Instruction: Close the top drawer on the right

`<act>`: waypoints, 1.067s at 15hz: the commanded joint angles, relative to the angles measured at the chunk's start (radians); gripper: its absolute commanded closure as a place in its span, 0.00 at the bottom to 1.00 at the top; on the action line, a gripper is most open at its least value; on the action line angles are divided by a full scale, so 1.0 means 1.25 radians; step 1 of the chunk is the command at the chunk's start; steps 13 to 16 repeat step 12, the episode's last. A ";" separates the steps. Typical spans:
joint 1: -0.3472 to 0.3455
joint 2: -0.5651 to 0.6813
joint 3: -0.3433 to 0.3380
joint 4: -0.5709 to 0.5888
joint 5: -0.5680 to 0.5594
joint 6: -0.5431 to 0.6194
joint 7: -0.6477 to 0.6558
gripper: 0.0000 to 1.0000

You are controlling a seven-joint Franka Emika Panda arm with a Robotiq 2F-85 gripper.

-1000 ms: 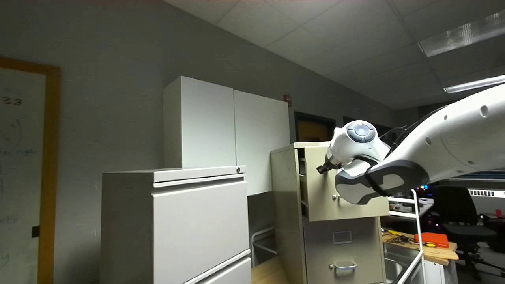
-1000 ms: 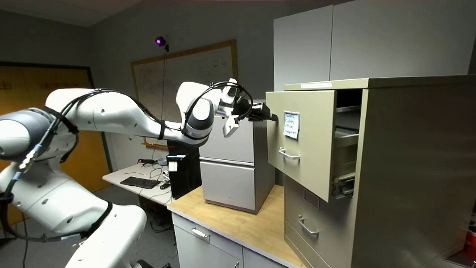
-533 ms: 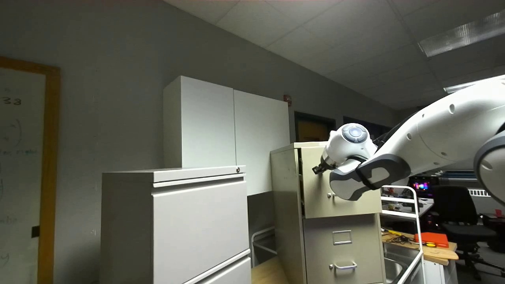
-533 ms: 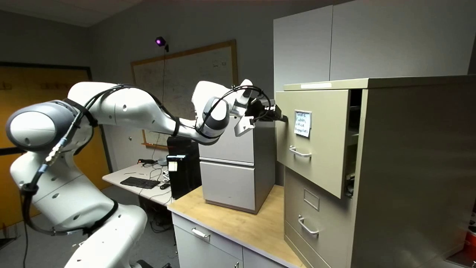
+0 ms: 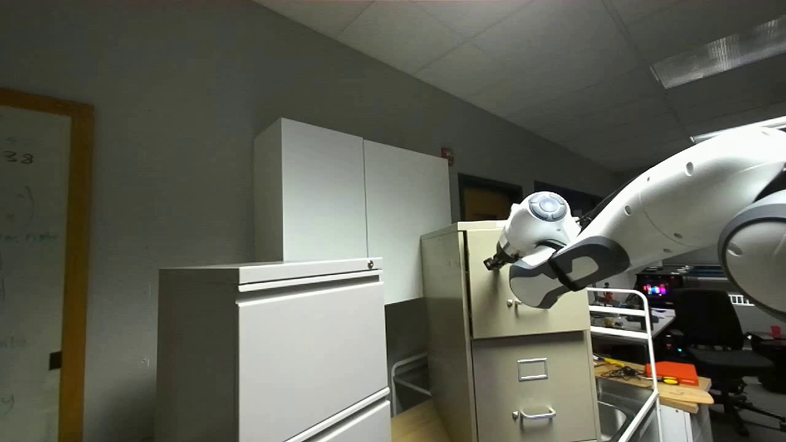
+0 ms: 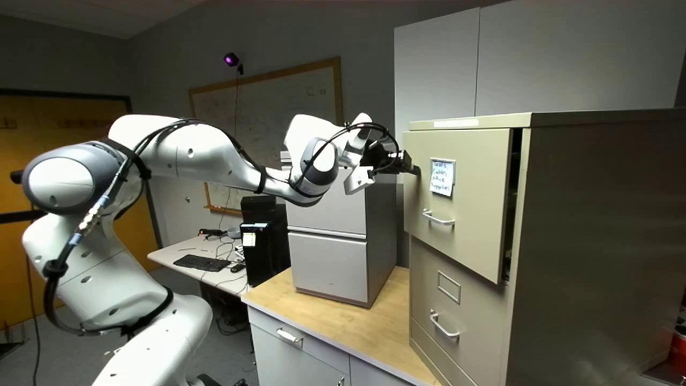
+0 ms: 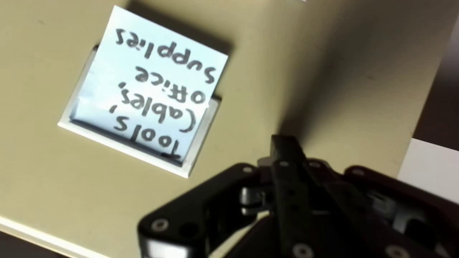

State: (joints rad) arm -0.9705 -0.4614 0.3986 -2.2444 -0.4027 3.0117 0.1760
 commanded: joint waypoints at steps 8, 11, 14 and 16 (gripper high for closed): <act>-0.052 0.171 0.079 0.131 -0.015 -0.007 0.009 1.00; -0.072 0.178 0.097 0.142 -0.021 -0.013 0.010 1.00; -0.078 0.179 0.102 0.145 -0.023 -0.014 0.009 1.00; -0.078 0.179 0.102 0.145 -0.023 -0.014 0.009 1.00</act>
